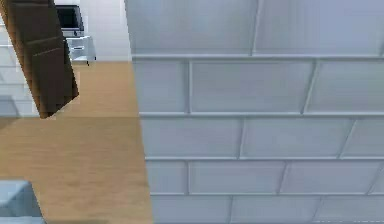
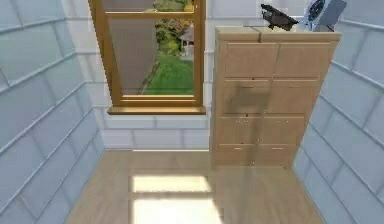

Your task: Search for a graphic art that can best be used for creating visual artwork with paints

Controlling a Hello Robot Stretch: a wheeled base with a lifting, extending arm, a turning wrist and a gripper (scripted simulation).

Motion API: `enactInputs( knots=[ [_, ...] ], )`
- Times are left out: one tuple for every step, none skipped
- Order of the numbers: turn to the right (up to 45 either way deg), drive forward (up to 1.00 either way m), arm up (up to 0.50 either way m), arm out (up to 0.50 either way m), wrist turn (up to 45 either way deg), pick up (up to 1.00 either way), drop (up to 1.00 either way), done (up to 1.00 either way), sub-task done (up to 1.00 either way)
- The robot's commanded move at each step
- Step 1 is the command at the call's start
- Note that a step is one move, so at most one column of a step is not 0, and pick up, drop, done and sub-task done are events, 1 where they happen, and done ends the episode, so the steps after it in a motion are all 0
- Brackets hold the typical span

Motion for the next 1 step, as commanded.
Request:
enactInputs(
  knots=[
    [-21.0,0.0,0.0,0.0,0.0,0.0,0.0,0.0,0.0]
  ],
)
